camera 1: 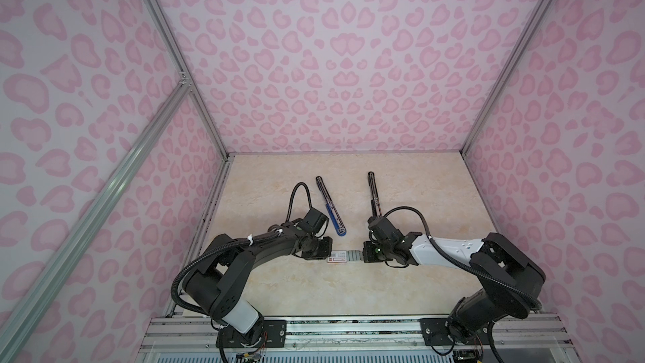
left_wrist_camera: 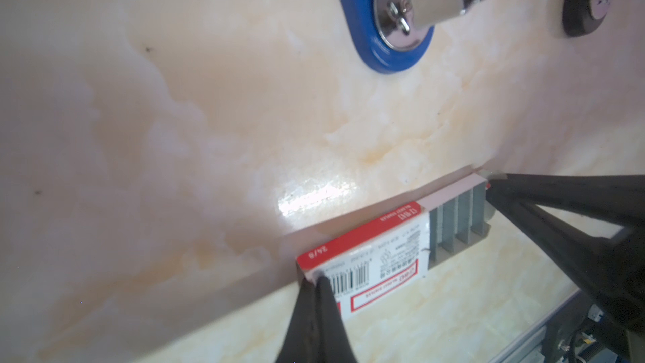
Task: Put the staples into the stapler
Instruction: 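Pull the staple box apart, right gripper sliding the inner tray out, then set the staple tray down and release both grippers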
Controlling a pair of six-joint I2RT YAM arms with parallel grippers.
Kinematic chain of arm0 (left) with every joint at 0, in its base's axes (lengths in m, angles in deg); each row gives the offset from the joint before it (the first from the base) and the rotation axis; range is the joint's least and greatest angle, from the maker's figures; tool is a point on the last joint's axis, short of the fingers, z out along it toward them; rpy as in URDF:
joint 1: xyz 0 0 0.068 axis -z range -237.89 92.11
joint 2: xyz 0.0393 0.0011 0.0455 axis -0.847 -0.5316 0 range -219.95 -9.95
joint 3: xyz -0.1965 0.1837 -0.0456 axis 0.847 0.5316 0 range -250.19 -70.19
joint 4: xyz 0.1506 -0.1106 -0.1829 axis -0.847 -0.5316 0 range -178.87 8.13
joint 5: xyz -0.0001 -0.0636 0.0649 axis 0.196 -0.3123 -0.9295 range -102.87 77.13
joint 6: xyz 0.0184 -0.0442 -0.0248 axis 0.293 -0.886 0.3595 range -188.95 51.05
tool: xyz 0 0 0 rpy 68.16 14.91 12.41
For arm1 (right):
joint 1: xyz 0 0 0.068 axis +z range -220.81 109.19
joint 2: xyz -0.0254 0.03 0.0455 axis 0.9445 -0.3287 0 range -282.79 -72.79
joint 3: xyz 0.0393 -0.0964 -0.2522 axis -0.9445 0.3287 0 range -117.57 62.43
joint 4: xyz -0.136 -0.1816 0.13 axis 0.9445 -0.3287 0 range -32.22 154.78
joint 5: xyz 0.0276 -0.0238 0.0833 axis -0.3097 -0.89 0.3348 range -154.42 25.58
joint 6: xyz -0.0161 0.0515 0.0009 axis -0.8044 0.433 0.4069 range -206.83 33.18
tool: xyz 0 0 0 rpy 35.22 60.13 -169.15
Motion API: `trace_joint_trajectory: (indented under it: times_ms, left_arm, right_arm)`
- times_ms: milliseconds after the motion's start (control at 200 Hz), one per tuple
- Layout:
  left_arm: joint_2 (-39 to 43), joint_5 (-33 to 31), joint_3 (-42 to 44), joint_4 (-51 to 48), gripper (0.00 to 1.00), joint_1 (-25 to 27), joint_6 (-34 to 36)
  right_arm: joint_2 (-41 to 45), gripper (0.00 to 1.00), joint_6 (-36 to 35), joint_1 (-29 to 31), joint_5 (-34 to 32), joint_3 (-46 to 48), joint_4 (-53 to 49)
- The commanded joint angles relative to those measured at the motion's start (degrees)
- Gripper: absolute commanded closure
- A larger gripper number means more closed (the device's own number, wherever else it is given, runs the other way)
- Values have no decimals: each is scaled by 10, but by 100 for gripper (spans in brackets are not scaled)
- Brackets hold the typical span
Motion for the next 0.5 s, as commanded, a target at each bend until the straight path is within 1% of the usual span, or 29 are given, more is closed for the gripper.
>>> trace_joint_trajectory:
  times_ms: [0, 500]
  left_arm:
    - [7, -10, 5, -14, 97, -3, 0]
    - [18, -22, 15, -21, 97, -10, 0]
  right_arm:
    - [-1, 100, 4, 0, -17, 7, -15]
    - [3, 100, 11, -1, -24, 13, -14]
